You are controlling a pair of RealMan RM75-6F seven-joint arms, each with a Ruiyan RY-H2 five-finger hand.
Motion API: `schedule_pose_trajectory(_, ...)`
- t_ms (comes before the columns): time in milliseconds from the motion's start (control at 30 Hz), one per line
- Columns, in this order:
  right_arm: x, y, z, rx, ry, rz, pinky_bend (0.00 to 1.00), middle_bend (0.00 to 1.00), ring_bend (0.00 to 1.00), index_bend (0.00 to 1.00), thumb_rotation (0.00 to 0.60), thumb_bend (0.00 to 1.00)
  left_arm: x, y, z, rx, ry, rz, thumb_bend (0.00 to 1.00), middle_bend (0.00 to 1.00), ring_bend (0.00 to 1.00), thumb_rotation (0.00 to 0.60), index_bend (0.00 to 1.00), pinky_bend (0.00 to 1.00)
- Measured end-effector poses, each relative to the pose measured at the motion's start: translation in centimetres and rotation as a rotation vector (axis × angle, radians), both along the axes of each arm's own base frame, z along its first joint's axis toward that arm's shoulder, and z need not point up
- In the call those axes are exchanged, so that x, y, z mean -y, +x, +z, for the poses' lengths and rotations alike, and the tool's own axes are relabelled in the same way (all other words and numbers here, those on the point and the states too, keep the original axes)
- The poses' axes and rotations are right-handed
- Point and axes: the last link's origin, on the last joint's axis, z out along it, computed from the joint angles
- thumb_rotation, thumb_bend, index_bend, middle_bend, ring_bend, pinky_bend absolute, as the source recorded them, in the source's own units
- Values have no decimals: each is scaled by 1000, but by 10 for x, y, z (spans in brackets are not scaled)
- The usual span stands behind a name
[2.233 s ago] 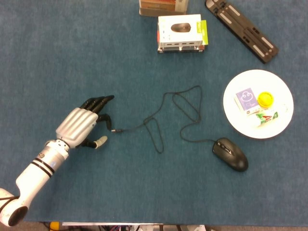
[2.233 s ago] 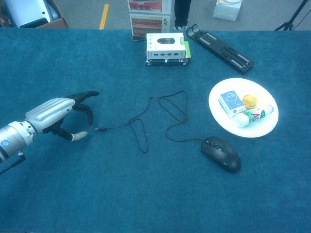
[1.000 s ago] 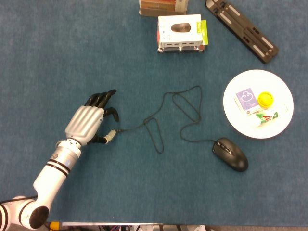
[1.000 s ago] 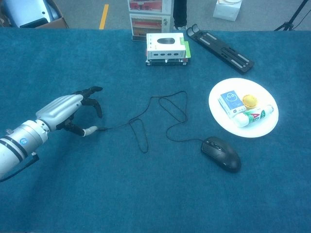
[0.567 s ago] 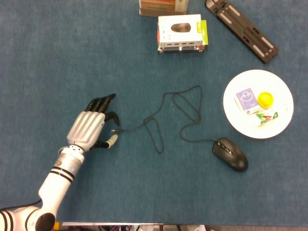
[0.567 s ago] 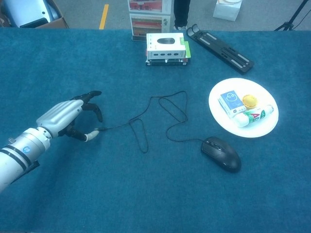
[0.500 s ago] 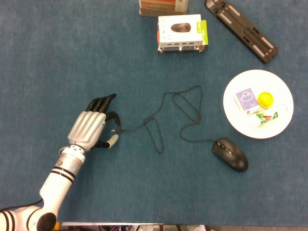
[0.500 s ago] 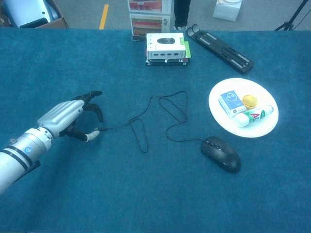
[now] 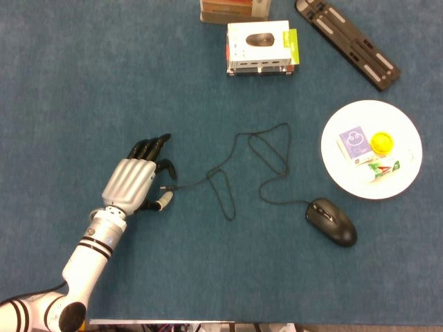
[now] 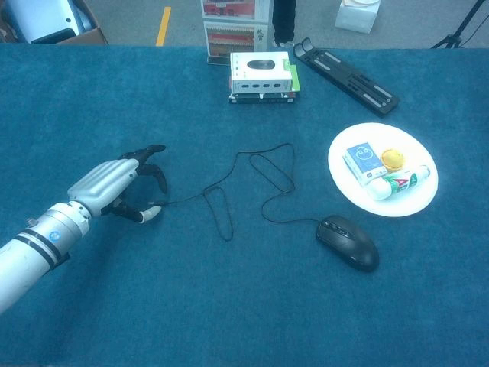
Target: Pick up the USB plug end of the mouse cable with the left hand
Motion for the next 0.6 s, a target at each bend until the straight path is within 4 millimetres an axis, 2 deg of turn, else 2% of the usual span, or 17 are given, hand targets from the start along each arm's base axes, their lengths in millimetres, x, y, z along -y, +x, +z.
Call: schedule_pose_trajectory(600,-1,-4,0,6,-2,-14,302,180,165,366,600,37,0,-1,-5,17,-4,16,314,0,0,599,466,0)
